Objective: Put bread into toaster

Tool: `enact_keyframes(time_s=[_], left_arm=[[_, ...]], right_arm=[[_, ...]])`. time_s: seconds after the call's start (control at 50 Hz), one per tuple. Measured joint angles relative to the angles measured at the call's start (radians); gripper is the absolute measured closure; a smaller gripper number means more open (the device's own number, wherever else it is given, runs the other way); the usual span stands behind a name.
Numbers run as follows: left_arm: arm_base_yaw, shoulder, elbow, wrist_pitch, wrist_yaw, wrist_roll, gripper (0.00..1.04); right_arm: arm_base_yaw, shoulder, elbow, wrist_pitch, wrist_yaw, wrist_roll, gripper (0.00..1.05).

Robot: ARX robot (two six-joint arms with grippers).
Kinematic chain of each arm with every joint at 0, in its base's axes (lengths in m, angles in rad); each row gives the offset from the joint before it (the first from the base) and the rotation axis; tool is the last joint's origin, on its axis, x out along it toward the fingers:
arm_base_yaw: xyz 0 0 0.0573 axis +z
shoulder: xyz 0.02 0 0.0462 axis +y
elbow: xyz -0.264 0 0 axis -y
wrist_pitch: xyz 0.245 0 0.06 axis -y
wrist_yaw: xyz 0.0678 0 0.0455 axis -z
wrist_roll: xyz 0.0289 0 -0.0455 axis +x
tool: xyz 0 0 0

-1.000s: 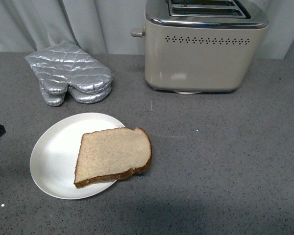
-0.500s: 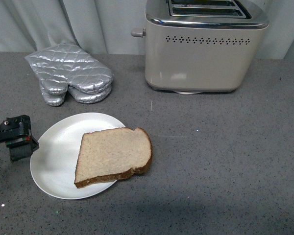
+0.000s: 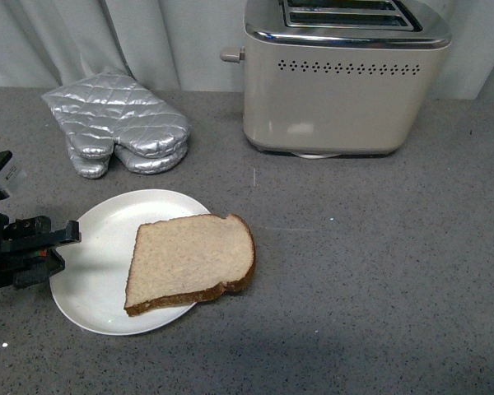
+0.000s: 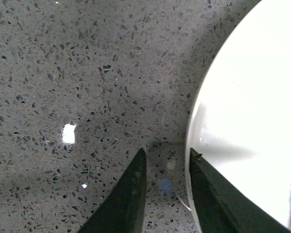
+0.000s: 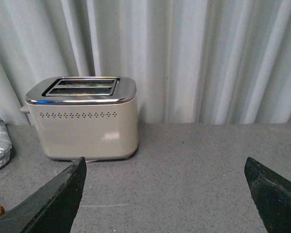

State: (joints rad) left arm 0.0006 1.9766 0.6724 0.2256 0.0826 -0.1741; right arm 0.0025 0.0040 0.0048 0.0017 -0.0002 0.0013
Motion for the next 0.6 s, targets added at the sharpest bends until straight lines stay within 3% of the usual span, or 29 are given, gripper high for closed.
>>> enact_keyframes(time_s=[0.16, 0.4, 0.6], left_arm=[[-0.005, -0.001, 0.003, -0.011, 0.015, -0.02, 1.02], [-0.026, -0.098, -0.019, -0.058, 0.13, -0.092, 1.02], [-0.097, -0.176, -0.016, -0.066, 0.18, -0.193, 1.02]], right_arm=[[0.0, 0.0, 0.0, 0.0, 0.0, 0.0, 0.1], [0.0, 0.0, 0.0, 0.0, 0.0, 0.0, 0.1], [0.0, 0.0, 0.0, 0.0, 0.0, 0.0, 0.1]])
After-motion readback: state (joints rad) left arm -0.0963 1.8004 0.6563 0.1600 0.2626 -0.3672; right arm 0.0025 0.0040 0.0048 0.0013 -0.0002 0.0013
